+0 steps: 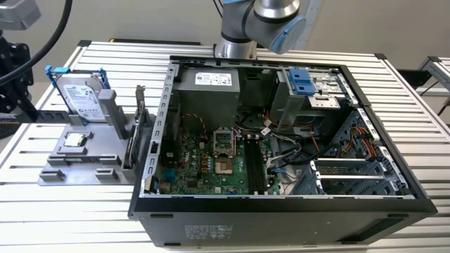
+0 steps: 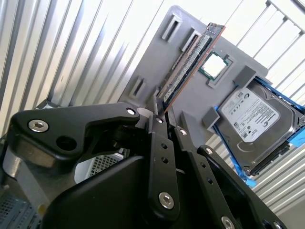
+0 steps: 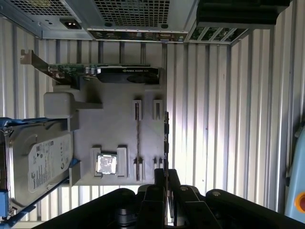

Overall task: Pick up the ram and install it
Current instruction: 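Pick up the ram and move it above insertion slot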

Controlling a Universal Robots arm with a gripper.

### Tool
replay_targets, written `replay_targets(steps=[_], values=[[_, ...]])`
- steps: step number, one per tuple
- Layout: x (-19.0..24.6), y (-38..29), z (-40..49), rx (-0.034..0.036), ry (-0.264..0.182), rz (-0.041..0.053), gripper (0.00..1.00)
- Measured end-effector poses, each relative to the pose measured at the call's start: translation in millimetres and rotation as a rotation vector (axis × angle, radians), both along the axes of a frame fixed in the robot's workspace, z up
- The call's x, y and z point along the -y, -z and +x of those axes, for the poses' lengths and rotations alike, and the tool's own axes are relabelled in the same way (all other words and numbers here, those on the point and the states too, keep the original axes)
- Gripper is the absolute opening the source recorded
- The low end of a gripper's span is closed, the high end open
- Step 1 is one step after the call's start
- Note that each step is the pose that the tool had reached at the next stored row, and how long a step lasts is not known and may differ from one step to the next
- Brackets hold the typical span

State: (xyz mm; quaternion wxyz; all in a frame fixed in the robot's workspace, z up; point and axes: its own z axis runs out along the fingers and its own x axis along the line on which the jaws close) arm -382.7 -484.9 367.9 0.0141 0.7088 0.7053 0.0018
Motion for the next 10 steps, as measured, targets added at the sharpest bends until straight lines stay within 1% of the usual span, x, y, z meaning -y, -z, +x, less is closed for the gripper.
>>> replay_targets(steps=[10], values=[[0.0, -6.9, 0.0, 0.0000, 0.000, 0.0000, 0.00]])
